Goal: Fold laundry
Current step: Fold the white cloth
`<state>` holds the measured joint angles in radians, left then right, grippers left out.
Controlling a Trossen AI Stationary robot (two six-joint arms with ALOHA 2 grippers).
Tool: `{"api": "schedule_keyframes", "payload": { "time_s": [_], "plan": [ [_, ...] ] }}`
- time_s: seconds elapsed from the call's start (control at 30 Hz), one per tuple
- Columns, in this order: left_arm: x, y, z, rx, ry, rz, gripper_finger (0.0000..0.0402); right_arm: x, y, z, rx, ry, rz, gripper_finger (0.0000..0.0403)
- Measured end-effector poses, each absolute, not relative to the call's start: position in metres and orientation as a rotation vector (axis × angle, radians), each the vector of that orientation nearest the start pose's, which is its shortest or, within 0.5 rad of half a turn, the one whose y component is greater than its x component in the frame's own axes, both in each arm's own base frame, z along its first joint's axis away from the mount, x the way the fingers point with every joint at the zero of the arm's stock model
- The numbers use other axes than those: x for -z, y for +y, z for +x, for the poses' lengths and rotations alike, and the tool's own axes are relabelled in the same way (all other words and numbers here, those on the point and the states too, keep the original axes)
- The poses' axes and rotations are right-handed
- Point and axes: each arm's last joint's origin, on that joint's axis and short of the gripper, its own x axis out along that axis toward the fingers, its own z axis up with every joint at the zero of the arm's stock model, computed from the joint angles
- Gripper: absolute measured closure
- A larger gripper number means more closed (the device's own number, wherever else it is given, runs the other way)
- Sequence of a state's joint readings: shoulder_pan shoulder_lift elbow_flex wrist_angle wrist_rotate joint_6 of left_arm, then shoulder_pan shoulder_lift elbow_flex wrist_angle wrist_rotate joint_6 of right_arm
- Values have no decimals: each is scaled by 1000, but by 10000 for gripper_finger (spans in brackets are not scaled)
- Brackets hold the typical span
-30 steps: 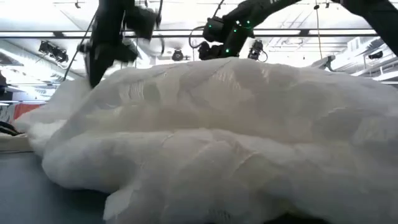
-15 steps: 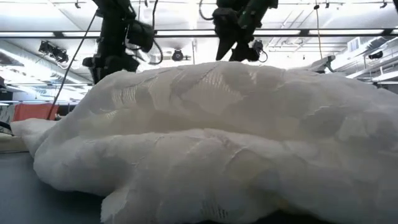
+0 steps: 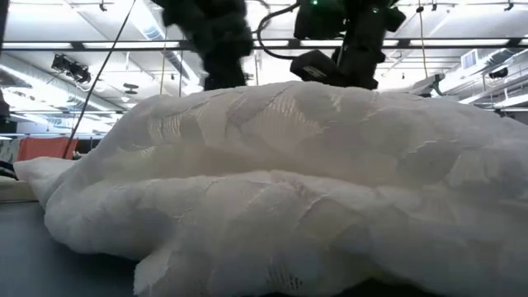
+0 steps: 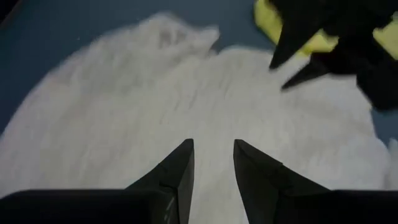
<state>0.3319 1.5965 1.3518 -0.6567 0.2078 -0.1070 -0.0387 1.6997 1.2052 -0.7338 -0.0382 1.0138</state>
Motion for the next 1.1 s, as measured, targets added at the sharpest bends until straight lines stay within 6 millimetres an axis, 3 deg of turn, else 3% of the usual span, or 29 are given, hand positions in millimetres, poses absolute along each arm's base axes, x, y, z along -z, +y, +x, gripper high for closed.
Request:
{"api": "schedule_keyframes", "payload": {
  "time_s": [0.1,0.23,0.37,0.47,0.67,0.9,1.0,1.1],
  "plan": [
    [-264,107,345,-128,882,-310,287,-203,-9,328,635,1112,939,260],
    [-217,118,364,-129,981,-329,287,-183,-21,319,707,1108,990,268],
    [-175,134,369,-150,1087,-395,287,-165,-39,307,746,1116,1030,280],
    [-156,147,366,-212,1141,-491,287,-154,-59,300,726,1105,1074,293],
    [-148,179,347,-390,1174,-693,287,-146,-108,285,732,1019,1084,337],
    [-147,228,312,-620,1150,-880,287,-174,-171,281,694,881,944,391],
    [-148,243,293,-693,1175,-928,287,-191,-185,282,667,848,895,394],
    [-152,253,275,-751,1213,-929,287,-204,-181,285,583,852,902,377]
  ]
}}
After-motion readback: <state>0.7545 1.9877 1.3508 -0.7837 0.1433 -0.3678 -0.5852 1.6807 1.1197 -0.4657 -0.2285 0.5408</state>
